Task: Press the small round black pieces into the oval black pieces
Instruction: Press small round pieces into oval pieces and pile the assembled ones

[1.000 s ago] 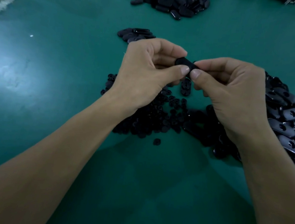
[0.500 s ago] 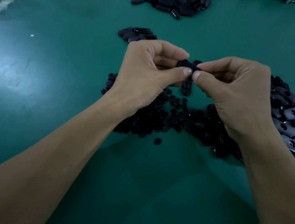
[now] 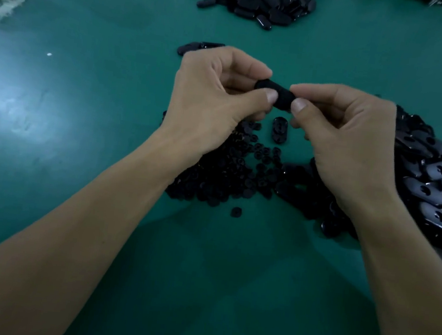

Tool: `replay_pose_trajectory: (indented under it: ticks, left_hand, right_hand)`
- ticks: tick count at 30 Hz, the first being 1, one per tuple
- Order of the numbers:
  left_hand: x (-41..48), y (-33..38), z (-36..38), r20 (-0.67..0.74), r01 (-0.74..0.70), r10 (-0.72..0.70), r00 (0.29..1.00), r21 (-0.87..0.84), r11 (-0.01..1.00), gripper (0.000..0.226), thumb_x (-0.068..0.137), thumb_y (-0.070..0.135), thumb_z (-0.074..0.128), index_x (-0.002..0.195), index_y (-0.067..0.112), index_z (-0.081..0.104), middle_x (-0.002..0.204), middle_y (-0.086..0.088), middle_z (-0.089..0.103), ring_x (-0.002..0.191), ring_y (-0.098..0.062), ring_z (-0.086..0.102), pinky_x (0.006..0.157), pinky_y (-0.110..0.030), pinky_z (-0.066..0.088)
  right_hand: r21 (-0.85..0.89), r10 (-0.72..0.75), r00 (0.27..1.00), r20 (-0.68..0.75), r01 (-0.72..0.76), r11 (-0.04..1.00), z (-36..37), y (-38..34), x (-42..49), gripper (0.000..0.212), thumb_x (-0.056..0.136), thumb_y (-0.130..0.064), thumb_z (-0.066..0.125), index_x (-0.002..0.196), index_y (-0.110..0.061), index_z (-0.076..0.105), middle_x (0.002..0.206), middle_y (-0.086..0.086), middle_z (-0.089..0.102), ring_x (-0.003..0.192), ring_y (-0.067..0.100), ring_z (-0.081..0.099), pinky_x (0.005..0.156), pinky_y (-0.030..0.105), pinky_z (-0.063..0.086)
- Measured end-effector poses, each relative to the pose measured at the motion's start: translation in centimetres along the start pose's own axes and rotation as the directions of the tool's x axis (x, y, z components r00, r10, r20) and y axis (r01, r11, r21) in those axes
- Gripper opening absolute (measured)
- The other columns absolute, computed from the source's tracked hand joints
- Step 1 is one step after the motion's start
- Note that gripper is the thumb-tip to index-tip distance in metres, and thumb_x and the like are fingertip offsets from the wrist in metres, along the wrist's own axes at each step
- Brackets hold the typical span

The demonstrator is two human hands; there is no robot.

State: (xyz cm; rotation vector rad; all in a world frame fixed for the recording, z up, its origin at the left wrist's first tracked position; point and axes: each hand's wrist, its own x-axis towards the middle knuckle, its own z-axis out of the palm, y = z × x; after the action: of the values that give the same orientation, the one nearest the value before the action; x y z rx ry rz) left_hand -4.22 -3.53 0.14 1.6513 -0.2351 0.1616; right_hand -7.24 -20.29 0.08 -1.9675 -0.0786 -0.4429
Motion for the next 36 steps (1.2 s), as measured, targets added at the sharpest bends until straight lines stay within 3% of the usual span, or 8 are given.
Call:
replay_pose_trajectory:
  ticks: [3, 5, 8, 12, 16, 21, 25, 36]
  left_hand:
    - [1.0, 0.0, -0.6, -0.116, 0.039, -0.045, 0.992, -0.054, 0.998, 0.019, 0.083, 0.000, 0.079, 0.092, 0.013, 0.068, 0.075, -0.004, 0.076, 0.070, -0.023, 0.075, 0.073, -0.033, 0.062]
    - [2.1, -0.1, -1.2, -0.181, 0.041, -0.048, 0.982, -0.041, 0.998, 0.019, 0.086, -0.001, 0.076, 0.096, 0.013, 0.068, 0.073, -0.002, 0.075, 0.070, -0.019, 0.074, 0.075, -0.033, 0.062]
    - [3.9, -0.4, -1.9, -0.237, 0.063, -0.043, 0.971, 0.078, 0.995, 0.015, 0.089, 0.002, 0.073, 0.095, 0.015, 0.071, 0.072, 0.003, 0.073, 0.069, -0.015, 0.073, 0.077, -0.035, 0.063]
    - [6.1, -1.1, -2.1, -0.259, 0.098, -0.014, 0.966, 0.311, 0.945, 0.014, 0.092, 0.008, 0.071, 0.096, 0.021, 0.071, 0.073, 0.015, 0.070, 0.066, -0.002, 0.068, 0.061, -0.015, 0.056]
    - [7.4, -2.1, -2.2, -0.223, 0.087, 0.026, 0.974, 0.483, 0.871, 0.024, 0.095, 0.012, 0.068, 0.118, 0.015, 0.072, 0.097, 0.006, 0.068, 0.083, -0.002, 0.066, 0.061, -0.003, 0.048]
    - [7.8, -3.0, -2.2, -0.230, 0.116, 0.028, 0.973, 0.587, 0.801, 0.027, 0.097, 0.009, 0.064, 0.122, 0.014, 0.071, 0.107, -0.002, 0.069, 0.105, -0.016, 0.066, 0.098, -0.025, 0.054]
    - [7.5, -3.4, -2.2, -0.214, 0.143, -0.006, 0.977, 0.634, 0.760, 0.023, 0.096, 0.014, 0.068, 0.119, 0.014, 0.073, 0.107, -0.007, 0.068, 0.101, -0.024, 0.067, 0.098, -0.033, 0.055]
    - [7.0, -2.9, -2.6, -0.176, 0.112, 0.011, 0.984, 0.669, 0.735, 0.029, 0.092, 0.024, 0.074, 0.121, 0.017, 0.073, 0.097, 0.003, 0.060, 0.094, -0.012, 0.057, 0.091, -0.027, 0.050]
  right_hand:
    - [-0.371, -0.060, 0.998, -0.015, 0.050, 0.927, -0.4, 0.2, -0.3, 0.027, 0.096, -0.027, 0.064, 0.122, -0.022, 0.070, 0.098, -0.011, 0.067, 0.095, 0.007, 0.063, 0.090, 0.019, 0.045]
    - [-0.638, -0.052, 0.999, -0.005, 0.037, 0.769, -1.0, 0.6, -0.4, 0.038, 0.097, -0.030, 0.061, 0.134, -0.019, 0.063, 0.113, 0.005, 0.058, 0.111, 0.024, 0.051, 0.099, 0.031, 0.035]
    - [-0.813, 0.086, 0.996, -0.017, -0.064, 0.579, -1.5, 0.8, -0.3, 0.045, 0.097, -0.036, 0.058, 0.139, -0.018, 0.056, 0.124, 0.015, 0.047, 0.121, 0.036, 0.037, 0.101, 0.046, 0.032]
    - [-0.855, 0.222, 0.975, -0.008, -0.122, 0.504, -1.6, 0.7, -0.6, 0.042, 0.098, -0.039, 0.055, 0.134, -0.017, 0.058, 0.129, 0.017, 0.044, 0.124, 0.040, 0.037, 0.102, 0.050, 0.031]
    - [-0.835, 0.206, 0.978, -0.026, -0.135, 0.534, -1.7, 0.8, -0.5, 0.033, 0.099, -0.030, 0.056, 0.128, -0.016, 0.063, 0.128, 0.017, 0.047, 0.121, 0.041, 0.042, 0.101, 0.049, 0.036]
    - [-0.815, 0.175, 0.978, -0.113, -0.192, 0.547, -1.7, 0.6, -0.5, 0.044, 0.095, -0.035, 0.060, 0.133, -0.015, 0.052, 0.129, 0.018, 0.041, 0.121, 0.040, 0.037, 0.102, 0.049, 0.032]
    - [-0.852, 0.241, 0.966, -0.095, -0.204, 0.481, -1.7, 0.7, -0.5, 0.045, 0.098, -0.037, 0.054, 0.135, -0.012, 0.050, 0.130, 0.020, 0.043, 0.124, 0.041, 0.036, 0.103, 0.052, 0.030]
    - [-0.818, 0.157, 0.984, -0.085, -0.158, 0.553, -1.9, 0.6, -0.3, 0.025, 0.098, -0.020, 0.056, 0.116, -0.013, 0.072, 0.120, 0.019, 0.057, 0.112, 0.041, 0.052, 0.098, 0.050, 0.037]
